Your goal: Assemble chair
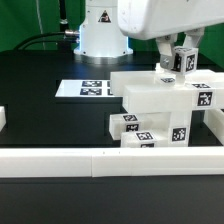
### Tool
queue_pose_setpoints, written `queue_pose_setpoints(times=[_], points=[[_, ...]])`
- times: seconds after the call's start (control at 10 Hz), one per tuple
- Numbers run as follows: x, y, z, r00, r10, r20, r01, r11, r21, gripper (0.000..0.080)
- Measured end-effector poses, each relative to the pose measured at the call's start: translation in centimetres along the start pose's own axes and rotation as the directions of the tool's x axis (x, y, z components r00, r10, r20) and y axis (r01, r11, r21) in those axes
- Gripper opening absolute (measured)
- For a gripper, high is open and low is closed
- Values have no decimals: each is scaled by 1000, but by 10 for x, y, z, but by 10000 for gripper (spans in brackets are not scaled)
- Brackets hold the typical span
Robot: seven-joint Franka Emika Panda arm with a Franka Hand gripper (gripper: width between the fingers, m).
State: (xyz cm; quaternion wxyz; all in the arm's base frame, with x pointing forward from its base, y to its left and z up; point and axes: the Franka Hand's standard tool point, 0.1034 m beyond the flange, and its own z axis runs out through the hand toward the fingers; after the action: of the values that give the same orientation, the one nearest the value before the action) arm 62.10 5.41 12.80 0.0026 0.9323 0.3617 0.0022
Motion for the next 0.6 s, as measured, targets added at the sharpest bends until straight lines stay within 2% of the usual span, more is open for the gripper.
queue_pose_setpoints(times=[0.1,0.6], points=[[0,-4,2,1000,-5,-8,5,1000,-6,272],[-3,-3,9,1000,-1,-3,1,1000,-4,272]])
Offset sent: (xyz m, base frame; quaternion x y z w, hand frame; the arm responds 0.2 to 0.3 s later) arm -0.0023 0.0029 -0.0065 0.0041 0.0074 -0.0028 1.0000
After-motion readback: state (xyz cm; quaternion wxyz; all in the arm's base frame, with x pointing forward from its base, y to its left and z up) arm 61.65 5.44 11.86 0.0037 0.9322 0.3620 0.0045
